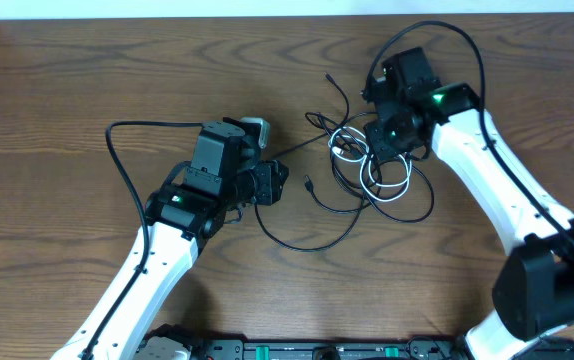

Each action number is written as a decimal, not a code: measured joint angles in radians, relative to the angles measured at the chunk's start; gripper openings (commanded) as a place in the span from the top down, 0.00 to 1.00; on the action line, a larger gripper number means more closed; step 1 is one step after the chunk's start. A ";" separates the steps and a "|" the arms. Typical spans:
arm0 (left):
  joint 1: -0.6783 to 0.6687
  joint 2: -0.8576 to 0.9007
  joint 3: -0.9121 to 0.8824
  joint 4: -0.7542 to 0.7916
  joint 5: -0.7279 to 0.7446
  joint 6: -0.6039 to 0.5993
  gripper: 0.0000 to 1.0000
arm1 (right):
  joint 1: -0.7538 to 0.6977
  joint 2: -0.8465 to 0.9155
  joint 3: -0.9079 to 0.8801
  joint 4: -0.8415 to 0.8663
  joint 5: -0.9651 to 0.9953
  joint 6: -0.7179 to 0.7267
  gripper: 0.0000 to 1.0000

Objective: Untangle cables

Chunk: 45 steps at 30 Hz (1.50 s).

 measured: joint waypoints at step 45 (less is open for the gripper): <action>0.000 0.000 0.000 -0.007 0.000 0.000 0.50 | 0.087 0.274 0.048 0.003 0.060 0.298 0.99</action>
